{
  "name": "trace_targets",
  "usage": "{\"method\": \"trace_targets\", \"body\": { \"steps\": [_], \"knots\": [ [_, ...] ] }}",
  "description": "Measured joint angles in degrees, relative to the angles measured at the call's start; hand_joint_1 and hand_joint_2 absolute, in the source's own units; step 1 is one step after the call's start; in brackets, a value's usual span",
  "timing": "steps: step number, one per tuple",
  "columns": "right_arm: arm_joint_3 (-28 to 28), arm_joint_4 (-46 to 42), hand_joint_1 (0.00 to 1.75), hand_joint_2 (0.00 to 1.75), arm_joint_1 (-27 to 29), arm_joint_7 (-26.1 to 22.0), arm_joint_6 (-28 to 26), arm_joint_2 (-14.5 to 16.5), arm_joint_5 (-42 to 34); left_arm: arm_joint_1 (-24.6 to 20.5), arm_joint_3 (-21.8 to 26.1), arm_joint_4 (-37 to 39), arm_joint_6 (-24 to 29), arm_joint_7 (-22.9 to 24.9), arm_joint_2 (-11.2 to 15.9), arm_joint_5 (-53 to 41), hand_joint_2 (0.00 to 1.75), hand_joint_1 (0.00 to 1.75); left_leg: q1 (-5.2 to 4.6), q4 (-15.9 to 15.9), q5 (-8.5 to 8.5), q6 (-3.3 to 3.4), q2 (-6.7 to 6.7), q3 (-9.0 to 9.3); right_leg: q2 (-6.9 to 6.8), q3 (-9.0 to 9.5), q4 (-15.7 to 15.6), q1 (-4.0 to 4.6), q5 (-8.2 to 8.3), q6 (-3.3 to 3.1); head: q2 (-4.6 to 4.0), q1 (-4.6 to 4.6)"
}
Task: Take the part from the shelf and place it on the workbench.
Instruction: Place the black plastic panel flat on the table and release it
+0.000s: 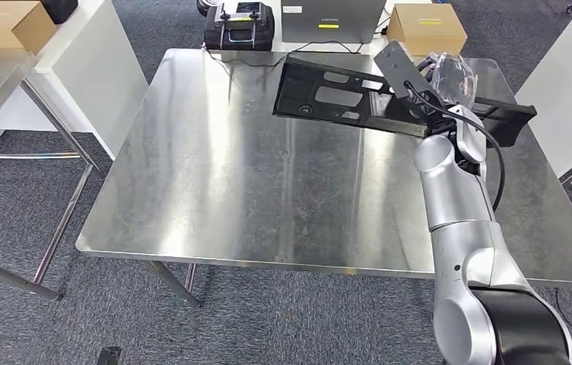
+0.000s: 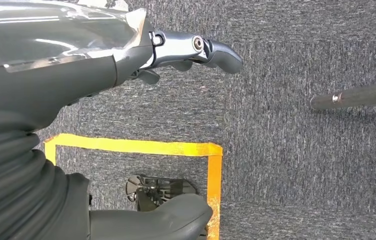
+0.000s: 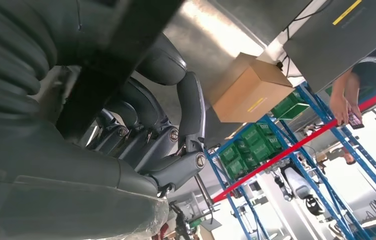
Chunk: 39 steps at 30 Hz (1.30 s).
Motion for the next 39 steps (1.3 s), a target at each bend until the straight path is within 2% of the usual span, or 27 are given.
{"method": "trace_targets", "body": {
  "steps": [8, 15, 19, 20, 24, 39],
  "knots": [
    [-0.35, 1.00, 1.75, 1.75, 0.00, 0.49, -0.06, -0.20, 0.48, 0.01, 0.00, 0.00, 0.40, -0.18, 0.01, -0.22, 1.75, 0.00, 0.06, -0.02, 0.14, -0.23, 0.02, 0.08, 0.00, 0.07, 0.04, 0.05, 0.04, -0.09, 0.00, 0.01],
    [-1.91, 4.46, 1.75, 1.75, 0.00, 4.91, -2.32, -1.55, 7.79, -0.01, -0.01, -0.04, 2.66, -1.80, 0.01, -2.39, 1.75, 0.00, 0.02, 0.00, 0.14, -0.24, 0.03, 0.12, -0.03, 0.13, 0.04, -0.02, 0.03, -0.08, 0.00, 0.03],
    [-3.51, 8.05, 0.00, 0.00, 0.08, 7.39, -3.50, -2.75, 12.22, -0.02, -0.01, -0.07, 1.22, -2.87, 0.09, -3.38, 1.75, 0.00, -0.07, 0.00, 0.13, -0.22, 0.04, 0.12, -0.03, 0.13, 0.03, -0.09, 0.03, -0.07, 0.00, 0.02],
    [-3.96, 8.87, 0.00, 0.00, 0.20, 8.04, -3.78, -3.03, 13.15, -0.03, 0.02, -0.08, 0.60, -3.14, 0.14, -3.37, 1.75, 0.00, -0.09, 0.00, 0.12, -0.21, 0.04, 0.12, -0.03, 0.13, 0.03, -0.10, 0.02, -0.07, 0.00, 0.02],
    [-5.51, 11.33, 0.00, 0.00, 1.71, 9.58, -5.65, -3.74, 15.84, -0.09, 0.48, -0.24, -1.42, -3.43, 0.30, -3.11, 0.00, 0.00, -0.13, 0.01, 0.08, -0.17, 0.04, 0.11, -0.02, 0.13, 0.02, -0.15, 0.02, -0.06, 0.00, 0.02],
    [-9.38, 16.10, 0.00, 0.00, 3.74, 10.47, -6.27, -3.99, 18.32, 0.07, 1.86, -0.39, -2.67, -1.51, 0.83, -3.73, 0.00, 0.00, -0.11, -0.01, 0.08, -0.16, 0.05, 0.12, -0.01, 0.13, 0.03, -0.13, 0.02, -0.06, 0.00, 0.02]
  ]
}}
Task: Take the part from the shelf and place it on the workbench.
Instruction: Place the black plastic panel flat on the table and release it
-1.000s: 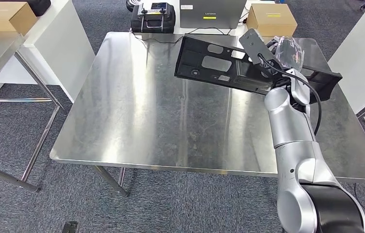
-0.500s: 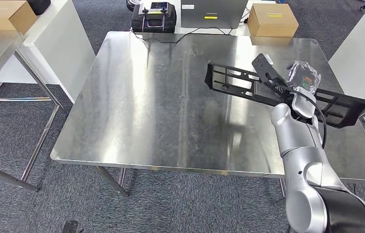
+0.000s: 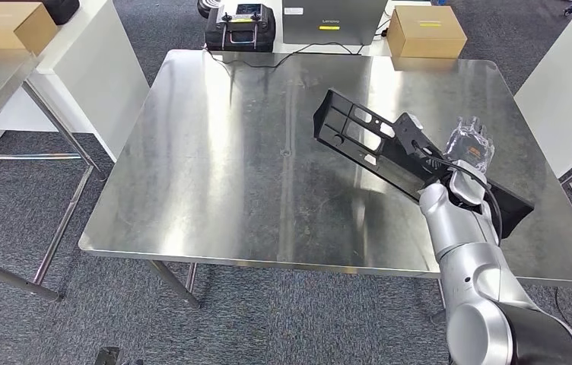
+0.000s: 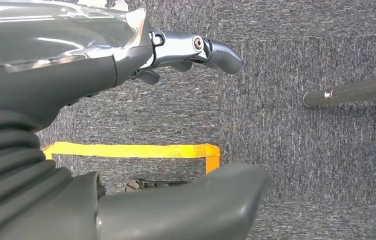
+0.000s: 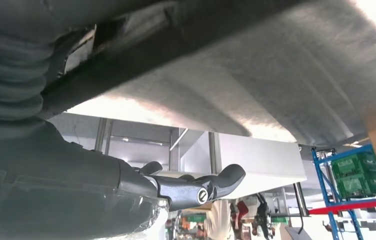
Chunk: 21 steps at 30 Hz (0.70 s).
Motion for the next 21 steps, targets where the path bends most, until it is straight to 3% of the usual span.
{"method": "trace_targets", "body": {
  "steps": [12, 21],
  "knots": [
    [-1.92, 2.36, 0.00, 0.00, -2.60, -1.04, 6.44, 0.07, -1.88, 0.19, 1.41, -0.02, -0.20, 0.44, 0.29, 0.13, 0.00, 0.00, 0.00, 0.00, -0.05, 0.02, 0.18, 0.27, 0.10, 0.30, -0.02, -0.01, 0.00, 0.00, 0.00, 0.01],
    [-7.81, 5.17, 0.00, 0.00, -6.01, -2.22, 17.48, -0.01, -7.22, -0.15, 1.59, -0.02, -0.69, 1.70, 0.57, -1.89, 0.00, 0.00, -0.02, 0.01, -0.08, 0.01, 0.23, 0.58, 0.14, 0.56, -0.05, -0.01, 0.00, 0.01, 0.00, 0.01]
  ]
}}
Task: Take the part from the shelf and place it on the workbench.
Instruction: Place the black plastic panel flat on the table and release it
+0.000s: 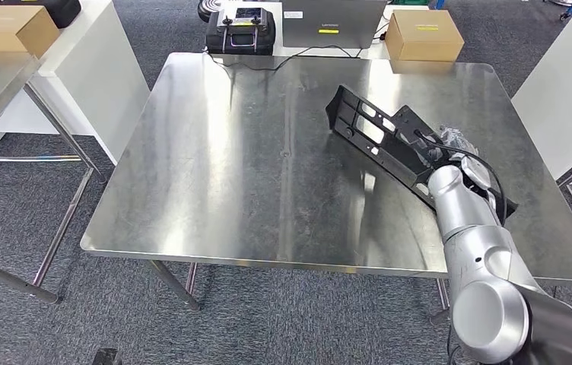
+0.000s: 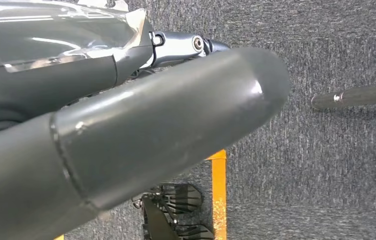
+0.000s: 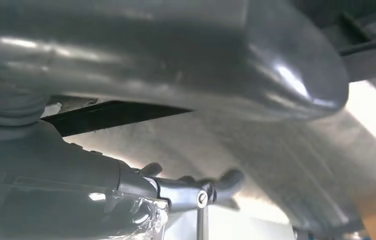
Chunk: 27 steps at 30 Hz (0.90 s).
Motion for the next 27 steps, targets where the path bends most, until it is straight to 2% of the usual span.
{"method": "trace_targets", "body": {
  "steps": [5, 12, 18, 21, 27],
  "knots": [
    [-3.05, 0.69, 0.00, 0.00, -1.71, -2.38, 4.51, -1.04, -3.11, -0.62, 0.08, 0.00, -0.08, 0.79, 0.01, -1.32, 0.00, 0.00, 0.00, 0.00, 0.00, 0.00, 0.00, 0.07, 0.00, 0.08, 0.00, 0.00, 0.00, 0.00, 0.00, 0.00],
    [-6.14, 0.63, 0.00, 0.00, -2.20, -4.62, 3.01, -1.83, -4.72, -1.13, 0.14, -0.02, -0.06, 0.98, 0.00, -2.34, 0.00, 0.00, -0.02, 0.01, -0.01, 0.01, 0.00, 0.05, 0.00, 0.06, 0.00, -0.02, 0.00, 0.00, 0.00, 0.00],
    [-6.01, -0.60, 0.00, 0.00, -1.68, -4.31, -2.61, -2.56, -1.79, -1.15, 0.33, -0.02, -0.02, 0.97, -0.03, -2.79, 0.00, 0.00, -0.02, 0.01, -0.01, 0.01, 0.00, -0.03, 0.00, -0.01, 0.01, -0.02, 0.00, 0.00, 0.00, 0.01],
    [-4.72, -1.89, 0.00, 0.00, -1.02, -3.47, -6.95, -2.87, 0.45, -1.08, 0.71, -0.02, 0.05, 0.83, -0.05, -2.80, 0.00, 0.00, -0.02, 0.01, -0.01, 0.01, 0.00, -0.04, 0.01, -0.02, 0.01, -0.02, 0.00, 0.00, 0.00, -0.01],
    [-2.08, -4.09, 0.00, 0.00, 0.21, -1.83, -11.72, -3.19, 4.84, -0.99, 1.01, -0.02, 0.15, 0.29, -0.11, -2.91, 0.00, 0.00, -0.02, 0.01, -0.03, 0.02, 0.00, -0.06, 0.00, -0.03, 0.01, -0.02, 0.00, 0.00, 0.00, 0.00]
  ]
}}
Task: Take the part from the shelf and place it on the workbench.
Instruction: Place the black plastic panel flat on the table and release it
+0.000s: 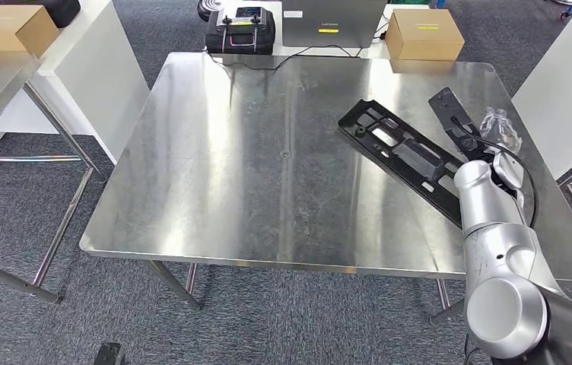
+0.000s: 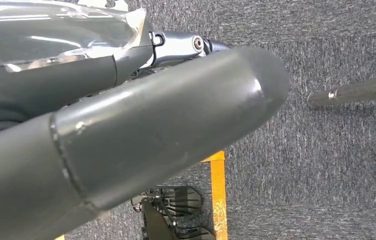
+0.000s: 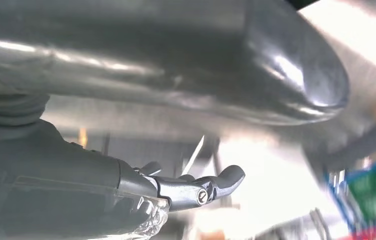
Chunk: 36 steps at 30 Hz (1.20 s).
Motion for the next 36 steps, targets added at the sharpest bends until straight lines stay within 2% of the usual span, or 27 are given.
{"method": "trace_targets", "body": {
  "steps": [5, 8, 12, 14, 17, 20, 22, 25, 30, 36],
  "knots": [
    [6.29, -6.03, 0.00, 0.00, 1.87, 2.67, -7.03, 0.08, 4.11, 0.10, 0.38, 0.00, 0.05, -1.52, -0.22, -0.48, 0.00, 0.00, 0.00, 0.00, 0.00, 0.00, 0.01, -0.01, 0.01, -0.02, 0.01, 0.00, 0.00, 0.00, 0.00, 0.00],
    [8.86, -13.72, 0.00, 0.00, 4.44, -1.44, -9.25, 1.31, 2.49, 0.03, 1.22, 0.00, 0.01, -3.56, -0.62, 0.35, 0.00, 0.00, 0.02, -0.01, 0.00, 0.00, 0.01, 0.00, 0.01, -0.02, 0.01, 0.02, -0.01, 0.00, 0.00, 0.01],
    [9.14, -23.45, 0.00, 0.00, 8.51, -6.44, -9.48, 3.84, -0.51, -0.08, 2.44, 0.00, -0.26, -5.38, -0.96, 1.42, 0.00, 0.00, 0.02, -0.01, -0.01, -0.01, 0.00, 0.00, 0.01, -0.03, 0.01, 0.03, -0.02, -0.01, 0.00, -0.02],
    [9.15, -27.30, 0.00, 0.00, 10.61, -11.42, -9.20, 5.03, -7.06, -0.10, 3.14, 0.00, -0.65, -6.68, -1.05, 2.34, 0.00, 0.00, 0.03, -0.02, -0.01, -0.02, -0.02, -0.01, -0.01, -0.02, 0.01, 0.05, -0.03, -0.01, 0.00, 0.01],
    [10.04, -35.51, 0.00, 0.00, 16.80, -21.43, -7.18, 7.23, -23.67, -0.10, 4.54, 0.00, -1.28, -8.70, -1.13, 4.03, 0.00, 0.00, 0.07, -0.03, -0.07, -0.08, -0.03, 0.04, -0.02, 0.02, 0.00, 0.09, -0.10, -0.09, 0.00, 0.01],
    [13.22, -45.17, 0.00, 0.00, 28.09, -29.96, -5.45, 9.00, -41.25, 0.05, 6.29, 0.00, -1.30, -9.62, -1.19, 5.57, 0.00, 0.00, 0.11, -0.03, -0.23, -0.15, -0.08, 0.13, -0.05, 0.11, 0.00, 0.12, -0.30, -0.19, 0.00, 0.01],
    [15.17, -50.08, 0.00, 0.00, 35.73, -34.25, -5.18, 9.88, -49.70, 0.32, 7.36, 0.00, -1.13, -9.82, -1.20, 6.13, 0.00, 0.00, 0.11, -0.04, -0.33, -0.19, -0.10, 0.12, -0.07, 0.11, 0.01, 0.12, -0.39, -0.16, 0.00, 0.00],
    [16.90, -54.83, 0.00, 0.00, 43.09, -36.56, -4.40, 10.64, -54.34, 0.62, 8.55, 0.00, -0.88, -9.88, -1.21, 6.60, 0.00, 0.00, 0.11, -0.04, -0.44, -0.24, -0.06, 0.10, 0.00, 0.07, 0.01, 0.11, -0.46, -0.18, 0.00, 0.00],
    [18.82, -59.53, 0.00, 0.00, 50.59, -39.46, -0.92, 11.88, -61.08, 0.64, 11.34, -0.04, 2.15, -8.99, -1.33, 9.86, 0.00, 0.00, 0.07, -0.02, -0.67, -0.24, -0.05, 0.17, 0.02, 0.19, -0.01, 0.06, -0.57, -0.03, 0.00, 0.00],
    [19.86, -60.91, 0.00, 0.00, 54.83, -41.87, 0.71, 13.45, -65.95, 0.68, 15.57, -0.45, 5.77, -8.32, -1.68, 13.46, 0.00, 0.00, -0.13, 0.04, -0.75, -0.02, -0.05, 0.17, 0.02, 0.20, -0.02, -0.17, -0.58, 0.04, 0.00, -0.02]
  ]
}}
